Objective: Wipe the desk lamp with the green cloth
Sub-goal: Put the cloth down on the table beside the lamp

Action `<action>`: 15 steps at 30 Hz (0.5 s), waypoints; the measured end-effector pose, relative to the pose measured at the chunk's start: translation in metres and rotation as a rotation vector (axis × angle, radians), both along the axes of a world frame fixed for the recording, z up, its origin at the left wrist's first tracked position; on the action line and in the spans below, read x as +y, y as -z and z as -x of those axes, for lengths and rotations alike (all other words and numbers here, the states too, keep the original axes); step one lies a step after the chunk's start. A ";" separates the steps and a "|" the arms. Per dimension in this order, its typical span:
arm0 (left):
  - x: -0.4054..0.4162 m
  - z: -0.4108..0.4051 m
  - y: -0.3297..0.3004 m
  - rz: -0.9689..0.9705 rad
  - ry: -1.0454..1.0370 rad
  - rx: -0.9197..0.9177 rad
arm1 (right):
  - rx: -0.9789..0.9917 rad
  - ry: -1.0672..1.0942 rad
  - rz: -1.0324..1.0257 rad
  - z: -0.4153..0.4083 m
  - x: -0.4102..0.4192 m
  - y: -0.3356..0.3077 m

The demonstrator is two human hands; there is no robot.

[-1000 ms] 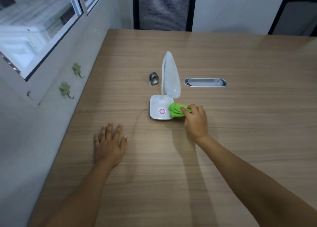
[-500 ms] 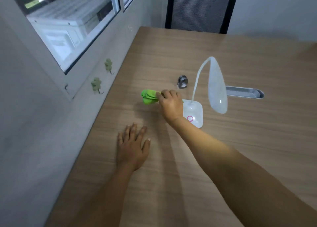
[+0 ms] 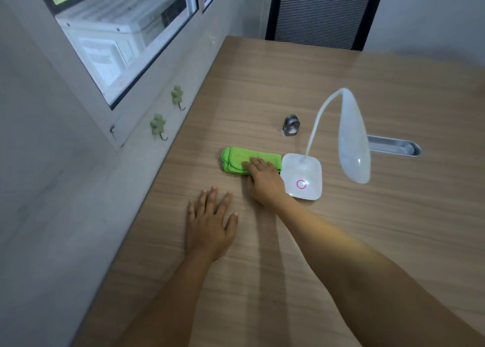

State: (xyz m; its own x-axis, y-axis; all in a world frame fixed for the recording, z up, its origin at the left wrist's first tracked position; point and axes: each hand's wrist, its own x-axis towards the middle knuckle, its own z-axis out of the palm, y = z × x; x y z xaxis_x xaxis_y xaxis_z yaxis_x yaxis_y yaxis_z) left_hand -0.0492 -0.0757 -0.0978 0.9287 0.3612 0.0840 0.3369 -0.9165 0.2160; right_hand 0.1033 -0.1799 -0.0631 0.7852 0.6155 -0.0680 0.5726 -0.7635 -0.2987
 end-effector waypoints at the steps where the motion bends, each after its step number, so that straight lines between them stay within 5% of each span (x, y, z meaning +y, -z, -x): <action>1: 0.000 0.000 0.000 0.000 -0.001 0.000 | 0.013 -0.004 0.011 0.002 -0.002 0.001; 8: 0.001 0.000 0.003 0.000 -0.002 -0.011 | -0.002 -0.012 0.102 0.009 -0.006 0.000; 15: 0.003 0.001 0.000 -0.010 0.016 0.039 | -0.150 0.183 -0.080 0.034 -0.060 -0.011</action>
State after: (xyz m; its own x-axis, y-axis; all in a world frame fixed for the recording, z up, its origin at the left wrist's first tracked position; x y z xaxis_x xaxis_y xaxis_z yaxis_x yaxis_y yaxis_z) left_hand -0.0506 -0.0731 -0.0973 0.9369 0.3460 0.0508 0.3306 -0.9238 0.1933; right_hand 0.0689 -0.2397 -0.0519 0.8816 0.4611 0.1006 0.4696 -0.8358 -0.2844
